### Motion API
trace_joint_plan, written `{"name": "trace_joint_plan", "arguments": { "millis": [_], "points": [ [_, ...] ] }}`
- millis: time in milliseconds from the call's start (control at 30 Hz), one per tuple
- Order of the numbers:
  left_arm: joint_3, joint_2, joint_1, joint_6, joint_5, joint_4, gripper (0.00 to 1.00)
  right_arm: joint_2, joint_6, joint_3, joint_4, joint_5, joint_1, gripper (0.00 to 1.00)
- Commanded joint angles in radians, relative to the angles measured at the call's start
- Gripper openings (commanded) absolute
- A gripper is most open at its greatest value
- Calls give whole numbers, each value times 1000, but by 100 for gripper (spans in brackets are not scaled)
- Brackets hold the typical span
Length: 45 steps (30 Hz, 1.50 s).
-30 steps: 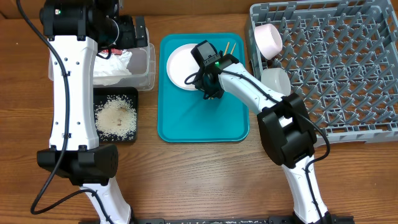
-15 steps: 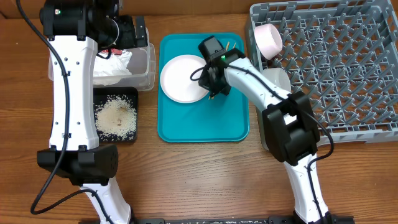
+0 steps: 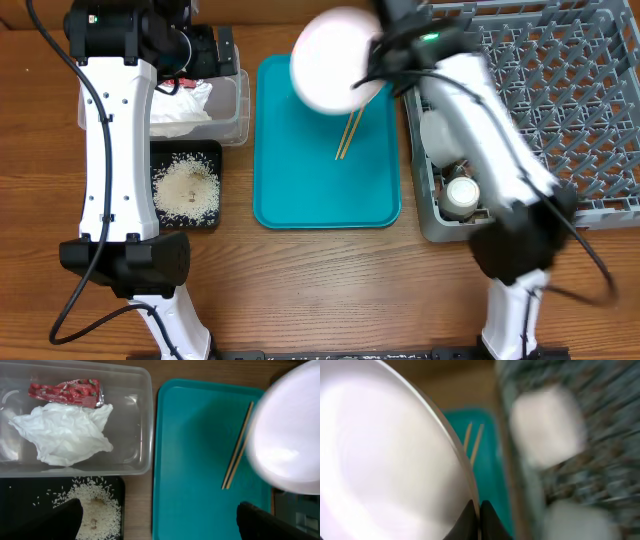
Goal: Sort waste into correct bins and load items into the dishwasher
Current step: 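Lift the white plate and stand it upright in the dish rack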
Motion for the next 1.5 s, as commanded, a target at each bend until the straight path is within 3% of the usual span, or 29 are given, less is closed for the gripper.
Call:
{"name": "trace_joint_plan", "arguments": {
  "millis": [0,100,200,400,600,833,1033,1233,1300,1467],
  "points": [
    [8,11,-7,-14,-6,1,100,-153,-140,43,9,270,-66,4],
    [8,11,-7,-14,-6,1,100,-189,-253,43,20,378,-121,4],
    [8,11,-7,-14,-6,1,100,-188,-526,32,20,424,-177,4],
    [8,11,-7,-14,-6,1,100,-163,-652,-33,119,533,-265,4],
    [8,11,-7,-14,-6,1,100,-92,-690,-127,260,666,-288,4],
    [8,11,-7,-14,-6,1,100,-11,-695,-247,348,693,-286,4],
    [8,11,-7,-14,-6,1,100,4,-691,-304,387,671,-270,4],
    [8,11,-7,-14,-6,1,100,4,-691,-306,381,522,-265,4],
    [8,11,-7,-14,-6,1,100,4,-690,-306,380,473,-265,13],
    [8,11,-7,-14,-6,1,100,1,-558,-297,384,453,-265,68]
  ]
}}
